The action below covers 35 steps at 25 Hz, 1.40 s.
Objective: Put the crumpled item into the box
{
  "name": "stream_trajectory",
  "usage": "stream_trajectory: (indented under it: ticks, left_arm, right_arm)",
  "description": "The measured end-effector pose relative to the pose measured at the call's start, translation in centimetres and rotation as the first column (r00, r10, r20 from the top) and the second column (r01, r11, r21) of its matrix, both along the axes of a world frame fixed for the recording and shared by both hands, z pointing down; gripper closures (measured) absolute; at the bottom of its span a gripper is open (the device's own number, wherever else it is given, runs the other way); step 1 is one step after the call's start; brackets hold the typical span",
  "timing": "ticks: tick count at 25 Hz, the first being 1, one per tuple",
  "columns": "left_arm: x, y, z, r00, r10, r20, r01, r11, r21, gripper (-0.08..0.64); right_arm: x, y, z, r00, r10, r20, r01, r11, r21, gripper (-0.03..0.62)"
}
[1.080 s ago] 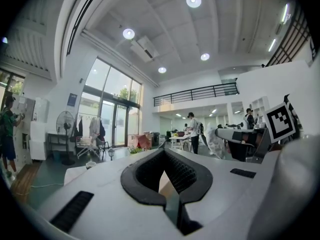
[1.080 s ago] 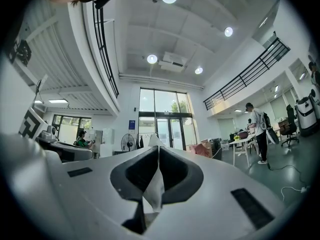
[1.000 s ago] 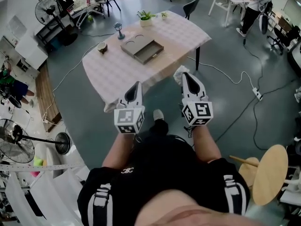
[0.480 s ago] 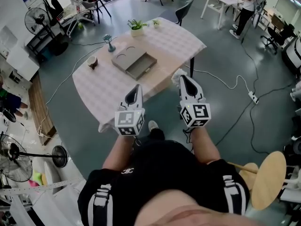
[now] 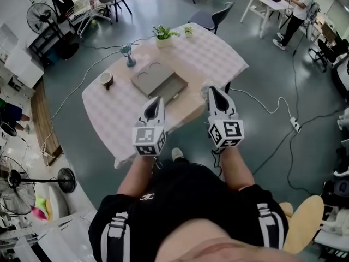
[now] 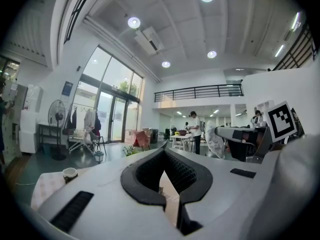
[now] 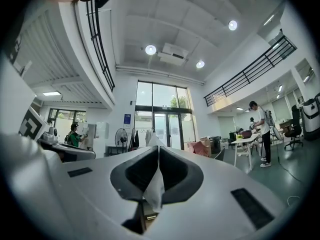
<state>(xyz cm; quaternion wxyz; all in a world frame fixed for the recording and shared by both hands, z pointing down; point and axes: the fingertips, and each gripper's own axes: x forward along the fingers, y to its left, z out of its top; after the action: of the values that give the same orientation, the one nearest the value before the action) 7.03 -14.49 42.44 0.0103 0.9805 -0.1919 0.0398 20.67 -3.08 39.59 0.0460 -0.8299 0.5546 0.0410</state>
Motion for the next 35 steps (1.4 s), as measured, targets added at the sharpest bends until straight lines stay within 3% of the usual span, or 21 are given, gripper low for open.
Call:
stream_trajectory:
  ticks: [9,16,25,35]
  left_arm:
    - [5.3,-11.2,-0.3,1.000,-0.031,-0.003,0.031,0.999,-0.021,0.569]
    - [8.2,-17.2,1.0,1.000,-0.025,0.007,0.025,0.999,-0.033,0.569]
    - [7.3,-21.2,1.1,0.997,-0.078,0.022,0.079,0.996,-0.047,0.569]
    - [4.1,-24.9,1.6,0.965,-0.263,0.028,0.264,0.962,-0.076,0.569]
  right_arm:
    - [5.4,-11.8,-0.7,0.999,-0.034,-0.031,0.033,0.999,-0.027,0.580]
    - [8.1,-18.3,0.1,0.999,-0.044,-0.021,0.044,0.999,-0.028,0.581]
    - [7.9,-23.6,0.4,0.994,-0.108,0.006,0.109,0.993,-0.047,0.580]
    - [6.7,-29.6,0.6,0.960,-0.281,0.013,0.281,0.959,-0.040,0.580]
